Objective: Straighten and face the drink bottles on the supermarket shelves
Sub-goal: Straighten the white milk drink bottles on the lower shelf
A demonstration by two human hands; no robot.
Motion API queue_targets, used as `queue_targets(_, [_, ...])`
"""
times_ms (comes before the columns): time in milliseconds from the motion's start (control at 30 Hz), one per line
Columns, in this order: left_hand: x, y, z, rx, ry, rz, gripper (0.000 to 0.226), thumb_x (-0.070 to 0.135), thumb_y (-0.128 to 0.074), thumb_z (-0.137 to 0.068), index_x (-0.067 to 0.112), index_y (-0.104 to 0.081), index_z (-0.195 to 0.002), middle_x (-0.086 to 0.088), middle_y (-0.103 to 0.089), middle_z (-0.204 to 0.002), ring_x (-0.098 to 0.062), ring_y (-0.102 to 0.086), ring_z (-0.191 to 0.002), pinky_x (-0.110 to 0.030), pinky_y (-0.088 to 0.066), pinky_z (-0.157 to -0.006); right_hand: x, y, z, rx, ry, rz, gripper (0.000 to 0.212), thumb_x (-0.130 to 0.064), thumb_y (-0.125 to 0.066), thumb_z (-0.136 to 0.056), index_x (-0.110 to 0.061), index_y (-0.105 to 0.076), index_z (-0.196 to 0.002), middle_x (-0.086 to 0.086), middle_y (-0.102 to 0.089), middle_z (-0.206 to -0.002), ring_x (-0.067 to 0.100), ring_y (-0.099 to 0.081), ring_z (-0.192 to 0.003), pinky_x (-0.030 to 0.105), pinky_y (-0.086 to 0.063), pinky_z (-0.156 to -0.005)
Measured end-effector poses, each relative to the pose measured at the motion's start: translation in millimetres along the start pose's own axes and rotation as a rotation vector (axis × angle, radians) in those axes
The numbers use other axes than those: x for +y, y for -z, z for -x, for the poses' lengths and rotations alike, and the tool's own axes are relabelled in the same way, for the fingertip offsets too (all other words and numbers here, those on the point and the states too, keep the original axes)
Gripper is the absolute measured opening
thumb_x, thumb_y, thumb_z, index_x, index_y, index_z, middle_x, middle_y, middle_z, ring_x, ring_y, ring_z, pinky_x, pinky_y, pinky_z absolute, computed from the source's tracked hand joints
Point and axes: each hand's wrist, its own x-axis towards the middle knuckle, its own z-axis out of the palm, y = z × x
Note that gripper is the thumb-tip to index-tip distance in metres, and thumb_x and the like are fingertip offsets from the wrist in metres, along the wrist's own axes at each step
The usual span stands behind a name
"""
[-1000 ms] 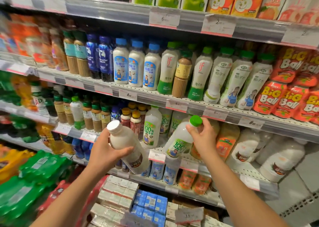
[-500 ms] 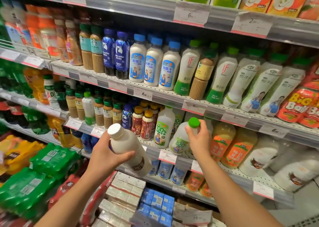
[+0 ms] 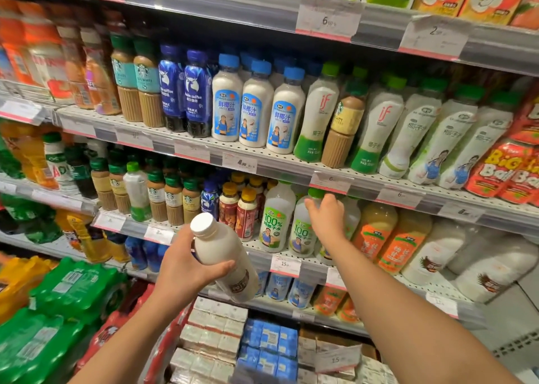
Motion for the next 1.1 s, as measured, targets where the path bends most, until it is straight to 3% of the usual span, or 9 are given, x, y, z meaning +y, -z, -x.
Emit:
queue_targets(100, [-2,1,-5,-0.027,-0.008,-0.021,0.080,0.051,-0.091,-0.052,0.044,-0.052,-0.121,0.022,-0.063,-0.114,-0.004,-0.061,-0.102,-0.044,-0.057,-0.085,-8,-2,-14,0.033,0.001,0.169,0.038,-0.035,-0.063,-0.099,0.001,-0.067,-0.106,0.024,-0.063,-0.111,0.043,-0.060,-0.103,0.044,-0.051,-0.086])
queue_targets(267, [-5,2,-16,-0.089,-0.027,-0.037,0.080,0.051,-0.090,-0.053,0.043,-0.052,-0.123,0.021,-0.062,-0.116,-0.002,-0.060,-0.104,-0.042,-0.057,-0.085,-11,1,-24,-0.016,-0.041,0.251,0.039,-0.033,-0.059,-0.100,0.002,-0.071,-0.111,0.026,-0.065,-0.118,0.043,-0.059,-0.112,0.043,-0.051,-0.091])
queue_targets(700, [18,-46,6,-0.075,-0.044,-0.043,0.074,0.030,-0.096,-0.061,0.042,-0.054,-0.121,0.019,-0.064,-0.113,-0.003,-0.062,-0.100,-0.032,-0.055,-0.079,-6,14,-27,-0.129,0.113,0.389,0.035,-0.029,-0.051,-0.106,-0.001,-0.070,-0.117,0.019,-0.070,-0.120,0.037,-0.061,-0.116,0.037,-0.046,-0.092])
queue_targets(867, [30,-63,21,-0.063,-0.040,-0.037,0.074,0.029,-0.096,-0.061,0.045,-0.054,-0.119,0.017,-0.064,-0.112,-0.007,-0.063,-0.102,-0.037,-0.058,-0.081,-7,20,-30,-0.200,0.145,0.440,0.037,-0.030,-0.048,-0.108,-0.002,-0.068,-0.120,0.016,-0.070,-0.122,0.034,-0.062,-0.116,0.033,-0.046,-0.088])
queue_targets(1100, [35,-68,31,-0.040,-0.045,-0.063,0.076,0.034,-0.096,-0.058,0.045,-0.053,-0.121,0.019,-0.066,-0.111,-0.005,-0.064,-0.102,-0.040,-0.059,-0.082,-7,20,-36,-0.281,0.126,0.453,0.031,-0.020,-0.044,-0.109,-0.003,-0.065,-0.125,0.013,-0.065,-0.129,0.031,-0.058,-0.123,0.032,-0.044,-0.096])
